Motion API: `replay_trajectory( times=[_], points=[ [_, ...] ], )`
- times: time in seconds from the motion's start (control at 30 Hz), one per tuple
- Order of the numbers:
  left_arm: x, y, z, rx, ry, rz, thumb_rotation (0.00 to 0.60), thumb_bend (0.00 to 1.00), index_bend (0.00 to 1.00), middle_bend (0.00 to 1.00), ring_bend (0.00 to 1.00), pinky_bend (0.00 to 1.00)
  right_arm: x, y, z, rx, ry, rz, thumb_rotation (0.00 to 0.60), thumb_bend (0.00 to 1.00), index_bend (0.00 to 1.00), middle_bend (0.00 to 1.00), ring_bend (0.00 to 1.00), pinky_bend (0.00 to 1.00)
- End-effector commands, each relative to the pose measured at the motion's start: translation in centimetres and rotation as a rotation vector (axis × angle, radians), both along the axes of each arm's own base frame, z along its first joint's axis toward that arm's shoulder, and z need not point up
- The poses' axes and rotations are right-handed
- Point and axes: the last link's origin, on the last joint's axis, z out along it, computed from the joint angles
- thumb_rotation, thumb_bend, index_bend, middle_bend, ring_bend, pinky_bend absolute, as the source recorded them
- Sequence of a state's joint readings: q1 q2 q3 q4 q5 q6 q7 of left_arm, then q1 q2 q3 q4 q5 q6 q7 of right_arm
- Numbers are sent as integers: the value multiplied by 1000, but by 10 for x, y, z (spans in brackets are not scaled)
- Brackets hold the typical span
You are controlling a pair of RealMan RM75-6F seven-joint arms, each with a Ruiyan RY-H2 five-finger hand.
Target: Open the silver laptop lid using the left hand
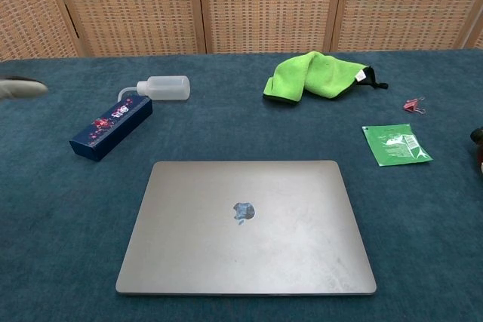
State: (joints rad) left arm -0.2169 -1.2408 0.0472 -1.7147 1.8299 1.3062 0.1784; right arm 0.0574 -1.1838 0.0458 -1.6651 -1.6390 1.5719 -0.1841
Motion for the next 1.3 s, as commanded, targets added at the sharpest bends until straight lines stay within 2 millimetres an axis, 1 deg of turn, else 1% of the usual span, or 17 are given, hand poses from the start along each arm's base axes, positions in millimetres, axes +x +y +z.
replay_trajectory(
  times=[0.03,0.23,0.4,0.6,0.83,0.97,1.07,1.3],
  points=[
    [23,7,-34,-120,31,-93,600,34,0,0,0,0,0,0,1,1,-10,-2,600,28,0,0,0,0],
    [55,16,-69,-209,71,-159,600,46,0,0,0,0,-4,-3,3,10,-27,-18,600,28,0,0,0,0],
    [77,24,-90,-222,108,-212,600,46,0,0,0,0,-6,-5,5,10,-43,-27,600,28,0,0,0,0],
    [103,25,-116,-244,134,-237,600,46,0,0,0,0,-7,-6,8,13,-57,-29,600,28,0,0,0,0],
    [124,23,-143,-279,165,-226,600,32,0,0,0,0,-8,-6,11,14,-67,-31,600,28,0,0,0,0],
    [133,22,-152,-291,173,-229,600,32,0,0,0,0,-9,-7,11,14,-70,-36,600,28,0,0,0,0],
    [141,23,-164,-299,185,-227,600,32,0,0,0,0,-10,-7,10,20,-69,-40,600,28,0,0,0,0],
    [156,26,-183,-294,237,-265,600,32,0,0,0,0,-11,-9,10,23,-74,-47,600,28,0,0,0,0]
  ],
)
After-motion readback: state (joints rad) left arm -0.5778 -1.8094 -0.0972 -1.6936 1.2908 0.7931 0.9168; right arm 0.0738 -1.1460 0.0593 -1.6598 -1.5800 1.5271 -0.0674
